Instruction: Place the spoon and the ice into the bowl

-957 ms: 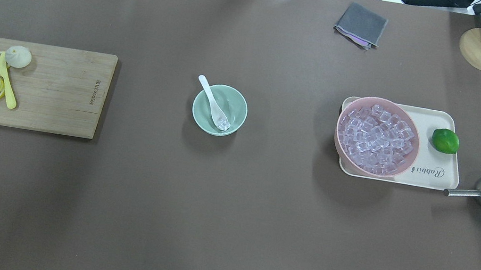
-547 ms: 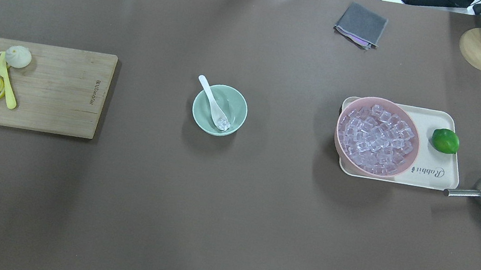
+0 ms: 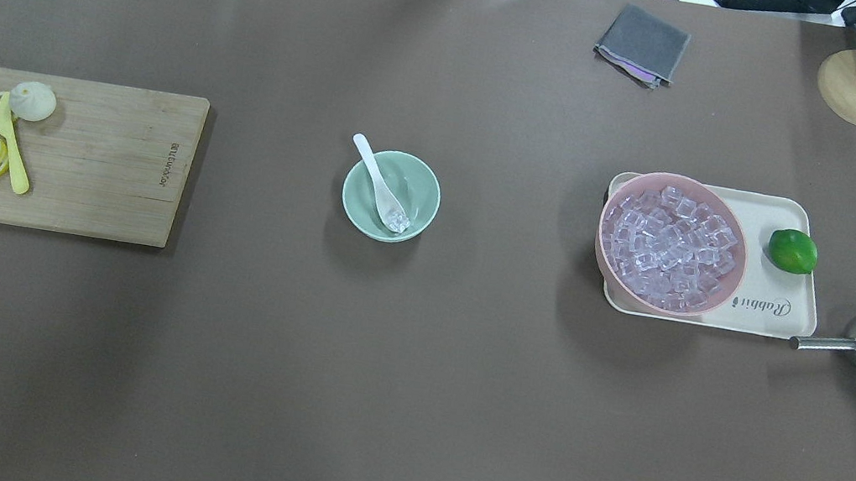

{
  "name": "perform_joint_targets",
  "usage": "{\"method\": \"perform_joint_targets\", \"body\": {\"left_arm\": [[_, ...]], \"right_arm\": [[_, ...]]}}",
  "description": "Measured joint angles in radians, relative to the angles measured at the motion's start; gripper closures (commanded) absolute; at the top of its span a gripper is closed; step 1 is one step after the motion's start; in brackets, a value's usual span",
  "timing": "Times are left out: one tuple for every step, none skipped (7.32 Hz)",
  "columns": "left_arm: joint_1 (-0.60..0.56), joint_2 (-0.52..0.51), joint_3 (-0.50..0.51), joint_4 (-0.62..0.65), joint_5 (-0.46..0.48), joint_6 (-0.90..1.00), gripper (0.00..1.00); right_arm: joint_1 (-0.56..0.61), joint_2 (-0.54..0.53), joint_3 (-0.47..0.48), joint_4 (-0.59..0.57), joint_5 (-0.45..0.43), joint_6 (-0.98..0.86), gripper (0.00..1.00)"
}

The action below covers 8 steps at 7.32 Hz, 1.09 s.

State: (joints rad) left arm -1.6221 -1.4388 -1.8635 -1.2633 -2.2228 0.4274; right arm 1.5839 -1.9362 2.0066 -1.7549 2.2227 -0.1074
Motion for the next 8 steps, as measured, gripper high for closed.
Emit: {"method": "perform_joint_targets", "body": {"left_arm": [[0.0, 0.002, 0.002, -0.001, 0.0, 0.0, 0.02], [-0.001, 0.005, 0.004, -0.002, 0.0, 0.001, 0.02], [-0.001, 0.007, 0.006, -0.002, -0.001, 0.001, 0.02], [-0.001, 0.009, 0.011, -0.002, 0.0, 0.001, 0.02], [-0.001, 0.01, 0.017, -0.002, 0.0, 0.001, 0.02], [-0.001, 0.011, 0.021, -0.001, 0.0, 0.001, 0.02], [-0.002, 0.012, 0.022, -0.001, 0.0, 0.001, 0.02], [-0.003, 0.012, 0.022, -0.001, 0.0, 0.001, 0.02]], "right_arm": [[0.0, 0.0, -0.001, 0.0, 0.0, 0.0, 0.0], [0.001, -0.001, -0.001, 0.0, 0.0, -0.001, 0.0], [0.001, -0.001, -0.002, 0.0, 0.001, -0.001, 0.0], [0.001, -0.001, -0.004, 0.0, 0.001, -0.001, 0.0], [0.001, -0.002, -0.007, 0.0, 0.003, -0.001, 0.0], [0.001, -0.002, -0.008, 0.0, 0.011, -0.001, 0.0], [0.001, -0.003, -0.009, 0.0, 0.024, -0.002, 0.0], [0.001, -0.004, -0.009, 0.0, 0.037, -0.002, 0.0]]}}
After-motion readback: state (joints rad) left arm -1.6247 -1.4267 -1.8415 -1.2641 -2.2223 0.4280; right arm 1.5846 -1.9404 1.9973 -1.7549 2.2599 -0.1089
